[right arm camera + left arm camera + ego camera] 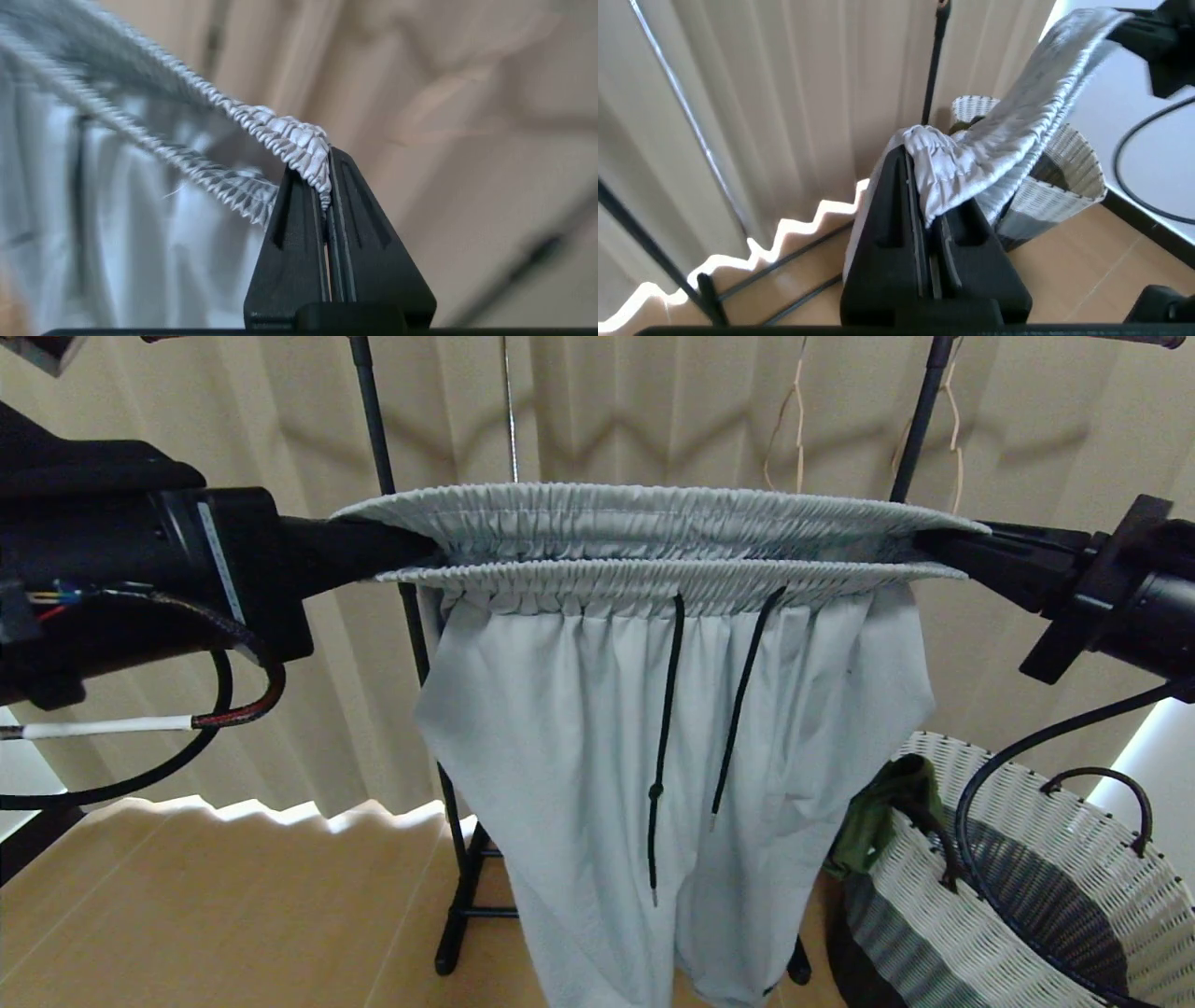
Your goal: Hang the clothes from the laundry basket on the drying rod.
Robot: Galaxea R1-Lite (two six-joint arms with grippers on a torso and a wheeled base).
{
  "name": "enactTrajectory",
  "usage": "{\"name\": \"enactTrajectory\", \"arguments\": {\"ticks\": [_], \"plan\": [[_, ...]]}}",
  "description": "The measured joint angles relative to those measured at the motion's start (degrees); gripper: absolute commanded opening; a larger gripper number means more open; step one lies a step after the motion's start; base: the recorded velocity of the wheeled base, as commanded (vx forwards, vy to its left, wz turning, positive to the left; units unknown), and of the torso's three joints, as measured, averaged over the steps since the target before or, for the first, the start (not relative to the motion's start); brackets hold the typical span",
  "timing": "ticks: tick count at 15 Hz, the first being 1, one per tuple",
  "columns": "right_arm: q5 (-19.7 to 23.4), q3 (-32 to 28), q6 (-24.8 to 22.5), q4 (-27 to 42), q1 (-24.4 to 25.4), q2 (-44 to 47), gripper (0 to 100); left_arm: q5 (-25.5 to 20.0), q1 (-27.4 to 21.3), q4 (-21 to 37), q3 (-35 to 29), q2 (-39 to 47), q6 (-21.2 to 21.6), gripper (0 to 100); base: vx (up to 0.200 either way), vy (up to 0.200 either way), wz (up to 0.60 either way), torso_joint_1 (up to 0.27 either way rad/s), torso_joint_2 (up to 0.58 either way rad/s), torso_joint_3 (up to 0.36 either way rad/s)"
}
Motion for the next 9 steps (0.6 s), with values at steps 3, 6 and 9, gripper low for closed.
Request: {"name": "enactTrajectory", "arguments": {"ticks": [3,6,9], "plan": [[-2.08,-0.43,-0.28,0.89,-2.62,-1.02,0,-0.02,-0.04,-0.13,-2.29,1.88,0.11,0,0.0,0.0,0.0,0.0,0.0,0.0],[-1.07,0.38,-0.13,4.29,-2.6,-4.3,0,0.17,0.02,-0.74,-5.77,6.53,0.18,0,0.0,0.0,0.0,0.0,0.0,0.0],[5.21,2.94,-0.09,5.41,0.24,-7.91,0,0.39,0.35,-1.54,-9.63,11.11,0.13,0,0.0,0.0,0.0,0.0,0.0,0.0]]}}
